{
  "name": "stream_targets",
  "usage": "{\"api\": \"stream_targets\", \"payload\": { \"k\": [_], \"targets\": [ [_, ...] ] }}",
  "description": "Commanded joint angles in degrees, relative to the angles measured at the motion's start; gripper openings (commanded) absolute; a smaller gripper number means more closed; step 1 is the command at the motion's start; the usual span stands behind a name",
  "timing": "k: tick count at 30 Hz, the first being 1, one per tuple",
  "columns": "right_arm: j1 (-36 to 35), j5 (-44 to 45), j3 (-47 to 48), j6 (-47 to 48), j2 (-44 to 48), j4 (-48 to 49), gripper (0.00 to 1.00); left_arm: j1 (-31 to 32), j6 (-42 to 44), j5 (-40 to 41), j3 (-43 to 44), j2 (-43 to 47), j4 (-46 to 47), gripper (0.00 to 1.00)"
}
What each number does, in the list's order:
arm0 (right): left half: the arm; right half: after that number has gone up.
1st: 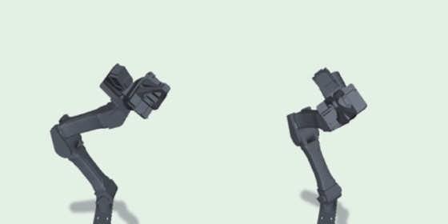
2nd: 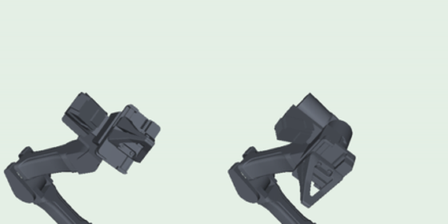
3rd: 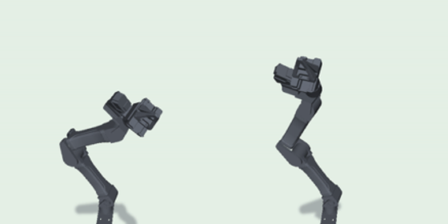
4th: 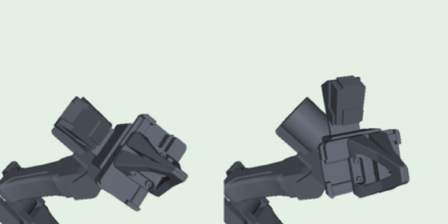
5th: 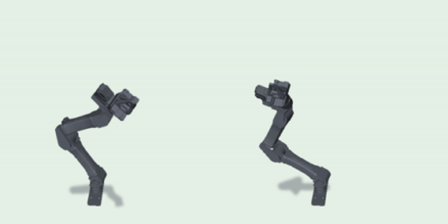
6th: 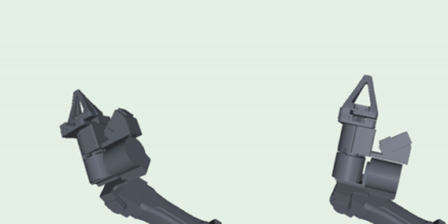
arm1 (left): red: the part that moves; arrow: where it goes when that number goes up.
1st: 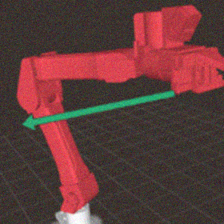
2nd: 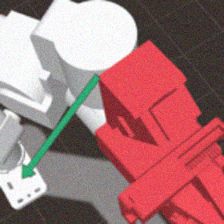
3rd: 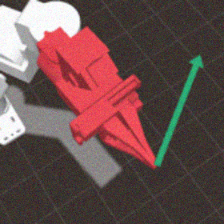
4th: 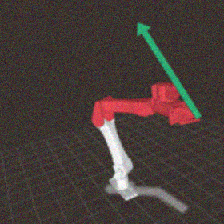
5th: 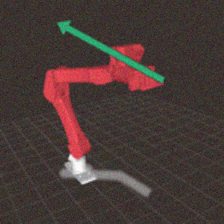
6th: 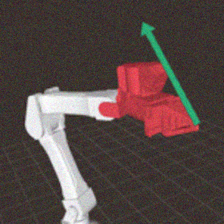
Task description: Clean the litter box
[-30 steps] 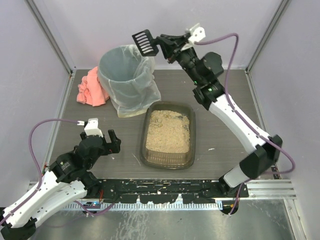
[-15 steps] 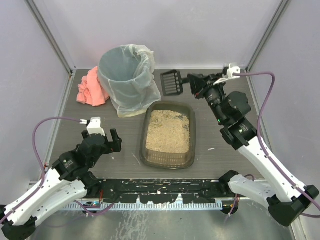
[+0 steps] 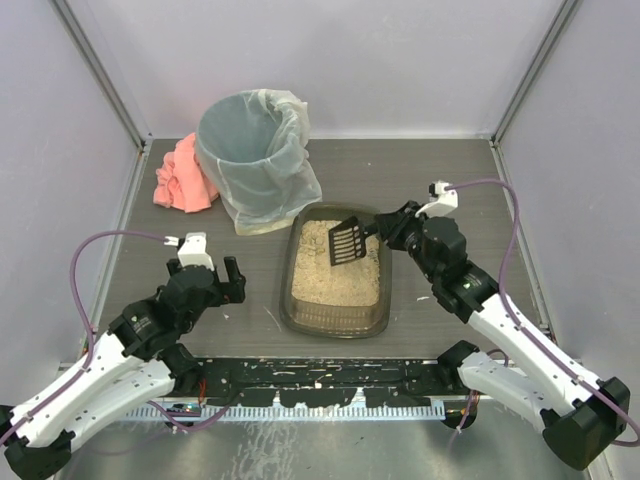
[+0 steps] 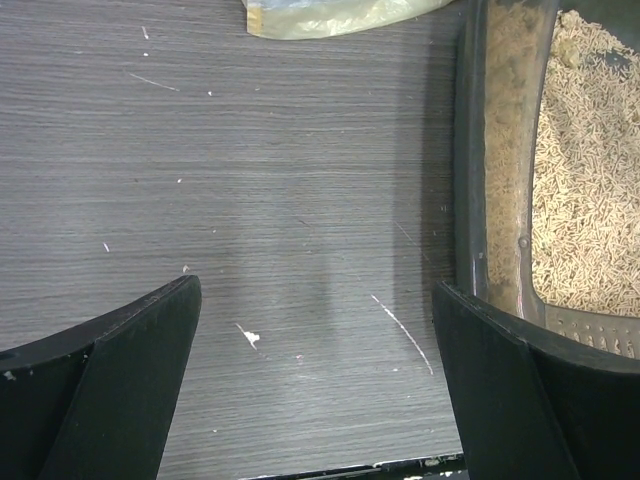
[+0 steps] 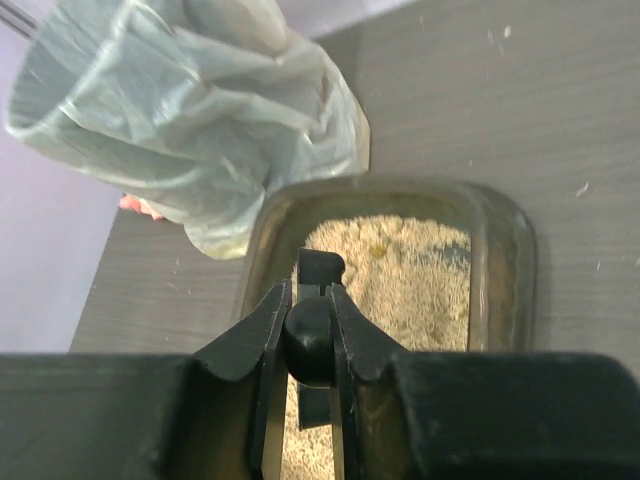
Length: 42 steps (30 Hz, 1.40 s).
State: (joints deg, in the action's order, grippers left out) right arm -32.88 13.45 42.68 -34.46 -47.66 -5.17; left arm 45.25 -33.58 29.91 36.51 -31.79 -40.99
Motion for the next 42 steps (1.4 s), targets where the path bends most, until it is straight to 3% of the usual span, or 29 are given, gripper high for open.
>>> {"api": "stream_targets", "payload": {
  "k": [1,13,20,28,35,40,42],
  "targets": [
    [-0.3,-2.8,-2.3,-5.6,-2.4,5.1,0.09,-0.2,0.1,-0.1,3.0,-1.3,1.1,1.0],
    [-0.3,-3.4,-10.4,-8.4,-4.4,10.6,0.22,-0.2,-2.1,-0.4,1.8,0.2,-0.1,1.0],
    [-0.3,-2.2,-10.6,-7.1,-3.3,9.1,0.54,-0.2,-1.8,-0.6,2.4,0.4,-1.0,0.99],
    [-0.2,12.2,-6.8,2.7,5.4,-4.7,0.77,-0.2,-1.7,0.3,2.3,1.7,-2.1,0.99],
    [-0.2,28.1,-2.8,6.8,12.5,-18.6,0.86,-0.2,-1.2,3.6,5.1,2.2,-4.6,0.98],
    [-0.2,30.0,0.4,6.7,15.6,-27.5,1.0,-0.2,-0.5,4.6,9.0,2.2,-8.1,0.98],
    [-0.2,30.1,1.5,5.8,17.2,-31.5,1.0,-0.2,0.0,4.1,11.5,2.0,-10.6,0.98]
  ]
}}
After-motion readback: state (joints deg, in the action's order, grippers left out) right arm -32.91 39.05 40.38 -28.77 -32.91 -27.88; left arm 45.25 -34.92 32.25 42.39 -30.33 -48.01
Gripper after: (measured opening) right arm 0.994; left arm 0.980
